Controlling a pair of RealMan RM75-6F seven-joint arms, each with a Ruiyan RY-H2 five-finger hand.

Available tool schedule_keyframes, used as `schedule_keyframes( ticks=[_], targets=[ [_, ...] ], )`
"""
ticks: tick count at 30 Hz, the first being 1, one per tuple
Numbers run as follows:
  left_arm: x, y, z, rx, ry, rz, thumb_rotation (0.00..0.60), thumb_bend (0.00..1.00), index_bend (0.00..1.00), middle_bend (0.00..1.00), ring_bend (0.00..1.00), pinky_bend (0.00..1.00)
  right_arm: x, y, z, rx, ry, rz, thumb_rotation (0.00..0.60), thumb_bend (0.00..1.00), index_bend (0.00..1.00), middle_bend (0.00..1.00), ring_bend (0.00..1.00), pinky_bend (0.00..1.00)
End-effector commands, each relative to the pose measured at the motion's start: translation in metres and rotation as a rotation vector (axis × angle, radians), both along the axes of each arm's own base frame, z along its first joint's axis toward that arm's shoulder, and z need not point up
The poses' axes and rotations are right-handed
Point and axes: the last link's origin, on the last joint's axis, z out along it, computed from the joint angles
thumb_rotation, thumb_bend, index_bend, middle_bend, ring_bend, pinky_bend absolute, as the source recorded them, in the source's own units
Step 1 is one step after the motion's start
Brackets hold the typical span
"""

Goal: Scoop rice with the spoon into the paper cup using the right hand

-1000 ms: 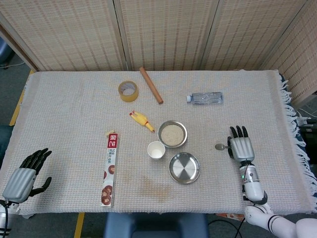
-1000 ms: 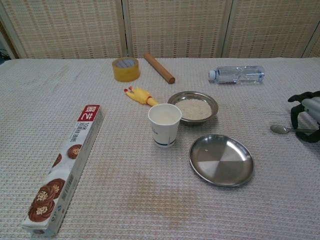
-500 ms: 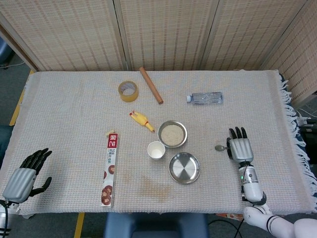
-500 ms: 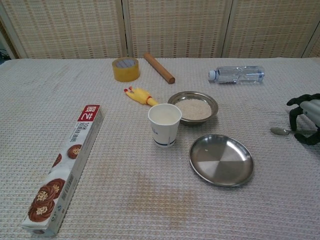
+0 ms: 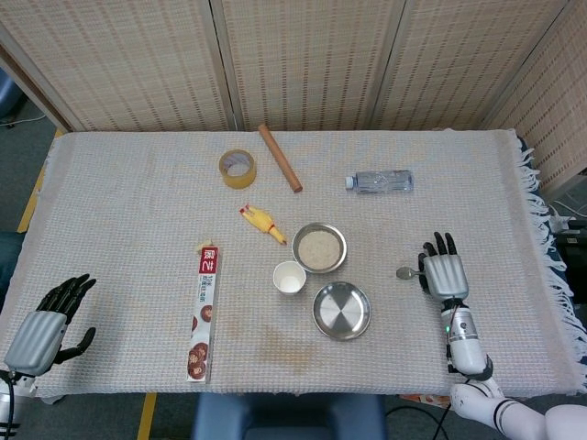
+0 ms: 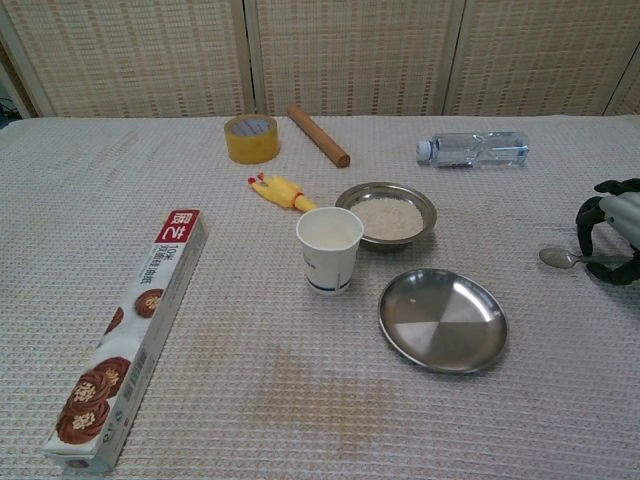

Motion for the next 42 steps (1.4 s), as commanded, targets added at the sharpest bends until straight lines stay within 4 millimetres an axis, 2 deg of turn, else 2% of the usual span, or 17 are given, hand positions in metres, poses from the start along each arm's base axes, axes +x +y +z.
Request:
schedule_keyframes(
  ticks=[1, 16, 42],
  targets=[
    [-0.0002, -0.0002, 0.0003, 0.0, -0.001, 0.0, 0.6, 0.42, 0.0, 0.0, 0.0, 0.13, 0.0005, -0.0001, -0.0003, -0.002, 0.001, 0.003, 0.6, 0.31, 0.63, 0.32, 0.0, 0.03],
    [-0.0011, -0.0003, 0.0008, -0.002, 0.0, 0.002, 0.6, 0.42, 0.0, 0.0, 0.0, 0.13, 0.0008, -0.0036, -0.004, -0.011, 0.007, 0.001, 0.6, 0.33, 0.8, 0.51, 0.14, 0.11],
    [-0.0011, -0.0005, 0.0011, -0.003, -0.005, 0.004, 0.6, 0.42, 0.0, 0.0, 0.0, 0.13, 0.0038, -0.0061, -0.001, -0.034, -0.003, 0.005, 0.6, 0.34, 0.83, 0.55, 0.17, 0.11]
  ],
)
